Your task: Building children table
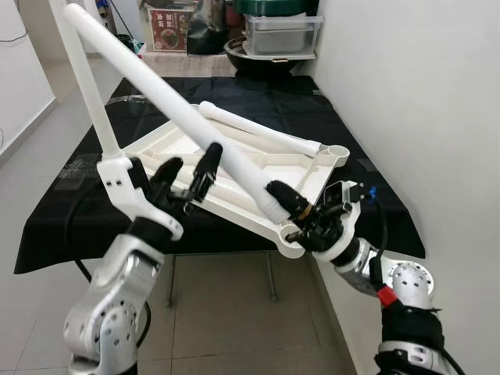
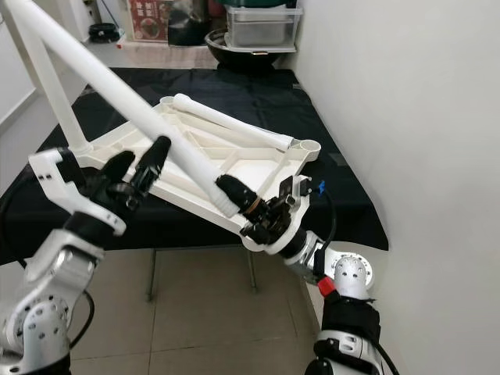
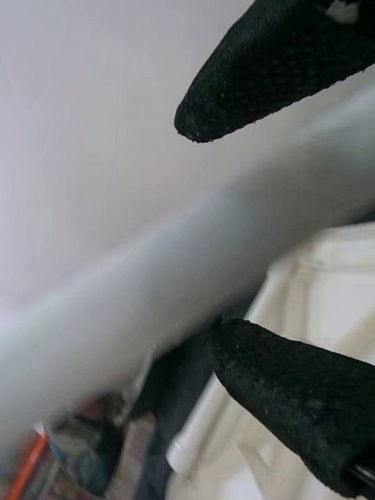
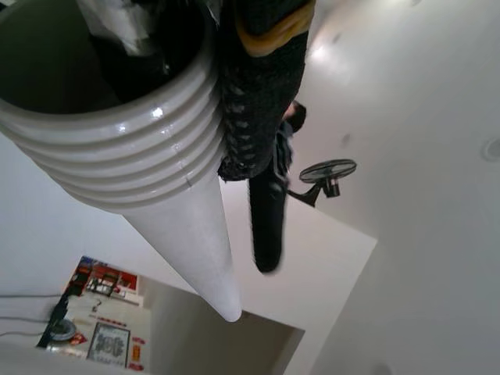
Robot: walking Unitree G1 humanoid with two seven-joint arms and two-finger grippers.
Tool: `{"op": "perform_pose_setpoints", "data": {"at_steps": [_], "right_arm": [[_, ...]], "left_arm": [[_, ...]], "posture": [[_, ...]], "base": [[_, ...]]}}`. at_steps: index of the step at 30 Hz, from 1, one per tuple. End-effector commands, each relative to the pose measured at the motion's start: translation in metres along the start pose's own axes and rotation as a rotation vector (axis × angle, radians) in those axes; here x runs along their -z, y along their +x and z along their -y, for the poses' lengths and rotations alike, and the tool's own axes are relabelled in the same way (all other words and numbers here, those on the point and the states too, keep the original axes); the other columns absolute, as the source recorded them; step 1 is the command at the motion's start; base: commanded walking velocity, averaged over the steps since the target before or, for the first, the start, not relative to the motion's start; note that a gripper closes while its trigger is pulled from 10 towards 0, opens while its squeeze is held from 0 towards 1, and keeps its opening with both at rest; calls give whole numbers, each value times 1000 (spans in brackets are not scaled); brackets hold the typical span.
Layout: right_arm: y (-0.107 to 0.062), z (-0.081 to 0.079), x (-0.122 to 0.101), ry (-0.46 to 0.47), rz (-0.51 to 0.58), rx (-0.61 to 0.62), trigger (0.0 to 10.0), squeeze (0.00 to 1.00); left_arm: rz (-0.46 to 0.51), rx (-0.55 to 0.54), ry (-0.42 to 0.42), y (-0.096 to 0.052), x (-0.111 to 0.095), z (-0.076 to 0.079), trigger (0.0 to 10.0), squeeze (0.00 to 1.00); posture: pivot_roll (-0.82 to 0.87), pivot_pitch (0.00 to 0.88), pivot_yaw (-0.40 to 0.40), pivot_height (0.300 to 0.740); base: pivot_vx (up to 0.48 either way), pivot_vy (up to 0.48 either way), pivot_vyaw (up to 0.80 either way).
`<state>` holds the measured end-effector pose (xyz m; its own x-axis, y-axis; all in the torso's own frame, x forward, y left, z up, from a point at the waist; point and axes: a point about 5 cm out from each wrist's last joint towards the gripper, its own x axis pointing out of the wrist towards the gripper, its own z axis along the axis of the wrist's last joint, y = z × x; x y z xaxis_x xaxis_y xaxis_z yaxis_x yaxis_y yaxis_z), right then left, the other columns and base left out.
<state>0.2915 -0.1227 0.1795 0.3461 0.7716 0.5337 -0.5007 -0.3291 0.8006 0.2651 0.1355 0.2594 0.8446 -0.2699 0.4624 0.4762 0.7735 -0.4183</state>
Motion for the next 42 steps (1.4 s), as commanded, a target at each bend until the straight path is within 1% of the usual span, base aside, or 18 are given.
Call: {"op": "perform_pose_setpoints", "data": {"at_steps": [1, 4, 7, 13, 15, 18, 19, 20, 21, 25, 27, 28, 33, 34, 36, 37, 42], "right_arm": [[3, -7, 2, 0, -10, -61, 0, 0], [3, -7, 6, 6, -39, -55, 0, 0], [3, -7, 8, 6, -52, -50, 0, 0], [-4, -6, 8, 8, -64, -30, 0, 0], [-11, -4, 7, 7, -73, -5, 0, 0], [-12, -4, 7, 8, -75, -3, 0, 0], [-15, -4, 7, 5, -86, 8, 0, 0], [-15, -4, 7, 5, -86, 8, 0, 0], [-18, -5, 6, 5, -90, 12, 0, 0], [-20, -4, 7, 1, -101, 19, 0, 0], [-21, -5, 8, -3, -109, 11, 0, 0], [-23, -7, 10, -13, -128, -7, 0, 0], [-23, -9, 11, -19, -138, -24, 0, 0], [-23, -9, 12, -24, -141, -31, 0, 0], [-23, -8, 12, -24, -142, -34, 0, 0], [-23, -7, 13, -26, -145, -33, 0, 0], [-22, -7, 13, -41, -148, -38, 0, 0]], "left_arm": [[-7, 7, -26, 3, -2, -3, 10000, 0], [1, 14, -48, 6, -4, -3, 10000, 0], [9, 25, -47, 9, -7, -1, 10000, 0], [31, 29, -38, 12, -14, 0, 10000, 0], [52, 38, -53, 12, -21, 2, 10000, 0], [52, 41, -54, 13, -22, 2, 10000, 0], [69, 56, -82, 15, -27, 4, 10000, 0], [69, 56, -82, 15, -27, 4, 10000, 0], [82, 65, -105, 16, -30, 5, 10000, 0], [95, 76, -117, 18, -34, 7, 10000, 0], [109, 72, -130, 18, -37, 6, 10000, 0], [129, 64, -152, 20, -42, 5, 10000, 0], [152, 52, -192, 20, -46, 2, 10000, 0], [159, 42, -213, 20, -48, 0, 9765, 0], [165, 35, -222, 20, -48, -2, 9765, 0], [176, 21, -205, 19, -50, -4, 0, 0], [178, 3, -187, 17, -50, -7, 0, 0]], "posture": [[109, 13, -52, 740], [105, 16, -52, 740], [105, 20, -50, 740], [109, 25, -57, 740], [112, 28, -58, 740], [112, 28, -58, 740], [112, 30, -57, 740], [112, 30, -57, 740], [112, 31, -60, 740], [111, 32, -61, 740], [111, 33, -60, 740], [111, 35, -61, 740], [110, 35, -61, 740], [110, 33, -60, 740], [110, 33, -60, 740], [111, 34, -60, 740], [110, 35, -59, 740]], "base": [[0, 0, 0], [0, 0, 0], [0, 0, 0], [0, 0, 0], [0, 0, 0], [0, 0, 0], [0, 0, 0], [0, 0, 0], [0, 0, 0], [0, 0, 0], [0, 0, 0], [0, 0, 0], [0, 0, 0], [0, 0, 0], [0, 0, 0], [0, 0, 0], [0, 0, 0]]}}
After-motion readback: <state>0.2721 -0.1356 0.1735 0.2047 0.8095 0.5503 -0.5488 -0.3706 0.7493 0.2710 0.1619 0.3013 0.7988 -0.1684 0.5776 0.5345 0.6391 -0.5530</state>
